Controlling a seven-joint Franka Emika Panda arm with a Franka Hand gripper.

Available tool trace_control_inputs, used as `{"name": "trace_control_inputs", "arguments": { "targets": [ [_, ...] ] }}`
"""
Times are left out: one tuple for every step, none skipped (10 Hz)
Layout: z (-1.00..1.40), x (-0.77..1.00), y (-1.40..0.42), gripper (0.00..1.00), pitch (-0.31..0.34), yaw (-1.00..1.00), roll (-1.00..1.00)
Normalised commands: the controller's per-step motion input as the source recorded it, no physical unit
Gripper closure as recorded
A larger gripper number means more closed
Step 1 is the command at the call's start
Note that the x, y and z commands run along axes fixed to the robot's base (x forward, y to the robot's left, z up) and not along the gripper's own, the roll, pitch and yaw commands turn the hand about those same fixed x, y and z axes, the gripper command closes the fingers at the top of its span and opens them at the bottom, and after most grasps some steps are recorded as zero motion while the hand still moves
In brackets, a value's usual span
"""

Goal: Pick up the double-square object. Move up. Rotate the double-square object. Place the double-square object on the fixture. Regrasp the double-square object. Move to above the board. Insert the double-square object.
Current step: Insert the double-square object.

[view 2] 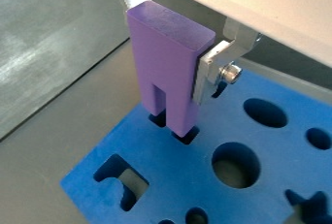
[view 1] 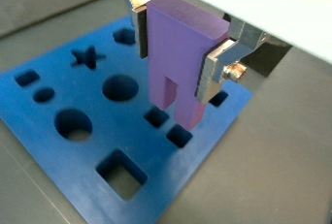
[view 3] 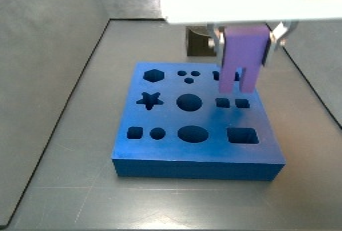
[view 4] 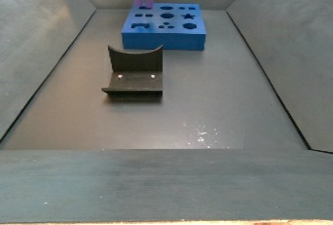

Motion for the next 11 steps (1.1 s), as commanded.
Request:
{"name": "trace_control_inputs", "arguments": {
  "targets": [
    [0.00,-0.05,-0.02,1.00,-0.023,0.00,0.03],
    [-0.01,0.10,-0.01,1.00,-0.029,0.00,0.00],
    [-0.24,0.00,-0.07,1.00,-0.060,0.04,0.03],
    [-0.41,0.07,-0.12,1.00,-0.089,0.13,0.12],
    [-0.41,0.08,-0.12,1.00,-0.069,0.13,0.13],
    [-0.14,0.00,-0.05,1.00,-0.020,0.06,0.00],
    [-0.17,0.00,0.00,1.00,-0.109,0.05,0.00],
    [-0.21,0.00,0.00,1.00,-0.080,0.04,0.00],
    [-0.31,0.00,-0.03,1.00,-0.014,0.09,0.09],
    [-0.44,0.00,-0.02,1.00,0.000,0.21,0.23],
    [-0.55,0.00,-0.07,1.00,0.037,0.23,0.31]
  ]
}}
